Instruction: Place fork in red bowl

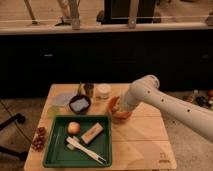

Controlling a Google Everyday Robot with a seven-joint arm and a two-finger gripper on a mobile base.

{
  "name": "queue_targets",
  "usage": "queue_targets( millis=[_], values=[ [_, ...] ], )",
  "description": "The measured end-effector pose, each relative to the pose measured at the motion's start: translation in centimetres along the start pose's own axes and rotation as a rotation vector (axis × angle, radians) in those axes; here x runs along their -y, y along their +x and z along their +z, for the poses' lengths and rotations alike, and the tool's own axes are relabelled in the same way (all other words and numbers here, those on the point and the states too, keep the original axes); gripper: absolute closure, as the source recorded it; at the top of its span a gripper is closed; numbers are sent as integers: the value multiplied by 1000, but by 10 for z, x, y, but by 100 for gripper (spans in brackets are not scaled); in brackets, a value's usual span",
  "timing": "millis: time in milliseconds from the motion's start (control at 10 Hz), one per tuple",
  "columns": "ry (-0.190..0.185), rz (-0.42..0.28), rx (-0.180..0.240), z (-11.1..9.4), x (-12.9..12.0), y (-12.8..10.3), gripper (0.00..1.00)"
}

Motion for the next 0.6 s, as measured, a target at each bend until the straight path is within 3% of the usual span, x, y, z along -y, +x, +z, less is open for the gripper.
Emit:
queue_targets(
  millis=[600],
  values=[
    [28,23,28,6,12,20,100]
  ],
)
